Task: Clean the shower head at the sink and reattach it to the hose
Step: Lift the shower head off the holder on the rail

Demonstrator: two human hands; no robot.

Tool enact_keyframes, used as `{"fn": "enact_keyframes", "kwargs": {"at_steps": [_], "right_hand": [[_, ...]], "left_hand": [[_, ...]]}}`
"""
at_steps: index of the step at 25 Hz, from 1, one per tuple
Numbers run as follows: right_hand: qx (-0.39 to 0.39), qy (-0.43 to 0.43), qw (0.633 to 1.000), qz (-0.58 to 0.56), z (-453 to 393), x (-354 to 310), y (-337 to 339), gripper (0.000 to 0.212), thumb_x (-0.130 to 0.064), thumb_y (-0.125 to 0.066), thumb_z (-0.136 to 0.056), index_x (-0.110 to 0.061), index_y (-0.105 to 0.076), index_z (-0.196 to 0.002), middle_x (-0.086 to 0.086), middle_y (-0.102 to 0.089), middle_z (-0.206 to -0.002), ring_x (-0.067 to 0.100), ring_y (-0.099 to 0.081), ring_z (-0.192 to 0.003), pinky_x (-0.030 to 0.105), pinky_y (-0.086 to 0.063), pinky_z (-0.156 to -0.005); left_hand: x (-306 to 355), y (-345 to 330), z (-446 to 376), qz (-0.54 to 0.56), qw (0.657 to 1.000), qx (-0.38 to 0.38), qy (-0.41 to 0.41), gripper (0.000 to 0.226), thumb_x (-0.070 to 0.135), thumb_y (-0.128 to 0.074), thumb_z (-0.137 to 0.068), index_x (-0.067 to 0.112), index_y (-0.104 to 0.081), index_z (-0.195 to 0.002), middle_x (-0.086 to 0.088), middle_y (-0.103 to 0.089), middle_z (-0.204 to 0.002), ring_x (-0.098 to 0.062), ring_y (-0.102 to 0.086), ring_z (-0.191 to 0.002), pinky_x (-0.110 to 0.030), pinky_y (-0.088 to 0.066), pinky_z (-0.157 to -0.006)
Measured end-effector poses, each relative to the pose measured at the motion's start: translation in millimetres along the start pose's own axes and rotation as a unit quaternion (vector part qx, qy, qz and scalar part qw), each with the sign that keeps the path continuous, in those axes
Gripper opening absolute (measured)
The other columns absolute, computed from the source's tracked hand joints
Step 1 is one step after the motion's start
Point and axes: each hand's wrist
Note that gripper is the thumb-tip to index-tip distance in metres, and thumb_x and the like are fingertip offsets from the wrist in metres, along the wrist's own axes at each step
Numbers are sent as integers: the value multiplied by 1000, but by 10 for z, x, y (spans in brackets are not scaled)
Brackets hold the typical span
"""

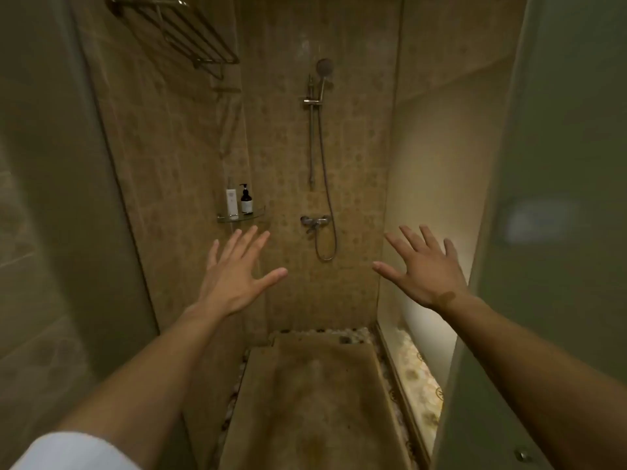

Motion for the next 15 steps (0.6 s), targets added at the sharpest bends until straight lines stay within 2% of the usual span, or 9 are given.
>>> {"fn": "enact_keyframes", "kwargs": {"at_steps": [6, 15], "right_hand": [[-9, 3, 1000, 19, -806, 334, -444, 81, -83, -12, -83, -42, -12, -154, -5, -9, -166, 24, 1, -152, 55, -7, -120], [-21, 2, 999, 26, -2316, 160, -1259, 84, -83, -13, -81, -42, -11, -154, -5, -7, -166, 24, 3, -152, 55, -7, -120]], "left_hand": [[-36, -527, -677, -29, 999, -11, 15, 84, 84, -17, -78, 41, -1, -148, 13, 3, -159, -9, 7, -146, -49, 6, -118], [-865, -1310, -2045, -20, 1000, 6, 8, 87, 86, -16, -75, 40, -7, -148, 12, -3, -160, -11, 2, -147, -49, 4, -118]]}}
Point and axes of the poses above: each hand's wrist, its own z-axis away from the middle knuckle, its own y-axis out of the back of the hand, x = y × z
